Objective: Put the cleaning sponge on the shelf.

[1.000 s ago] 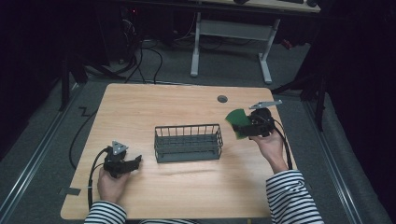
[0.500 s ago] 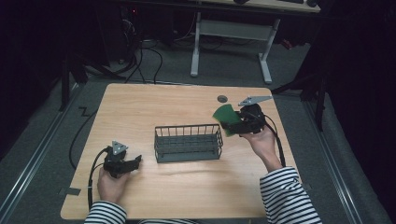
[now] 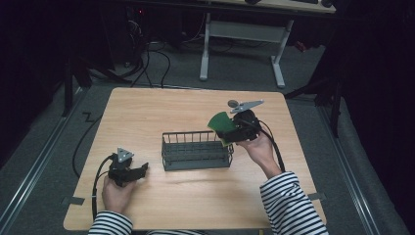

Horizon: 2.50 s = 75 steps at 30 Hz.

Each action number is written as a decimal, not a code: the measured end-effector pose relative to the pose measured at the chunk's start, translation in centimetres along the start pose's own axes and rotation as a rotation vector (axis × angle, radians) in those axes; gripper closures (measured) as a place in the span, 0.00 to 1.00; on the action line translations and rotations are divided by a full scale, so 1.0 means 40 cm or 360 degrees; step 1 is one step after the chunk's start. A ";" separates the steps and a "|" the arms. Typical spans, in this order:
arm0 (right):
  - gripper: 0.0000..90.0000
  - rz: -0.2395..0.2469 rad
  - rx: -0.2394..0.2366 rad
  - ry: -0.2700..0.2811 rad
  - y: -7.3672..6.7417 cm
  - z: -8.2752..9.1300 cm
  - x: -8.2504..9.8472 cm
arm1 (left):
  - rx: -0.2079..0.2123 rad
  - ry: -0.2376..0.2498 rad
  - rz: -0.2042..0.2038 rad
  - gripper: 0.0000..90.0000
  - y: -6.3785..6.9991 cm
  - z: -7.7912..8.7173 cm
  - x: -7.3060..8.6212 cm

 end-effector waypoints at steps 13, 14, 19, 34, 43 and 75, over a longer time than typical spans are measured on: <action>0.33 0.0046 -0.0010 -0.0094 -0.036 -0.080 -0.007 | 0.0004 0.0002 0.0006 0.31 -0.001 0.000 0.000; 0.33 0.0046 -0.0010 -0.0094 -0.036 -0.080 -0.007 | 0.0004 0.0002 0.0006 0.31 -0.001 0.000 0.000; 0.33 0.0082 0.0011 -0.0122 -0.044 -0.101 -0.005 | 0.0006 0.0003 0.0008 0.31 -0.001 0.000 0.000; 0.33 0.0083 0.0039 -0.0163 -0.052 -0.120 0.009 | 0.0006 0.0003 0.0008 0.31 -0.001 0.000 0.000; 0.33 0.0073 0.0044 -0.0172 -0.054 -0.116 0.019 | 0.0003 0.0001 0.0005 0.31 -0.001 0.000 0.000; 0.33 0.0066 0.0102 -0.0264 -0.071 -0.135 0.065 | 0.0002 0.0000 0.0003 0.31 0.000 0.000 0.000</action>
Point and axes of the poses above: each handheld gripper's, and its own axes: z roughly backward along the jaws, x roughly out of its underside, y roughly to its right, the point moved 3 cm from there along -z, roughly forward along the jaws, and after that the axes turned 3 degrees about y, right-handed, at the moved point
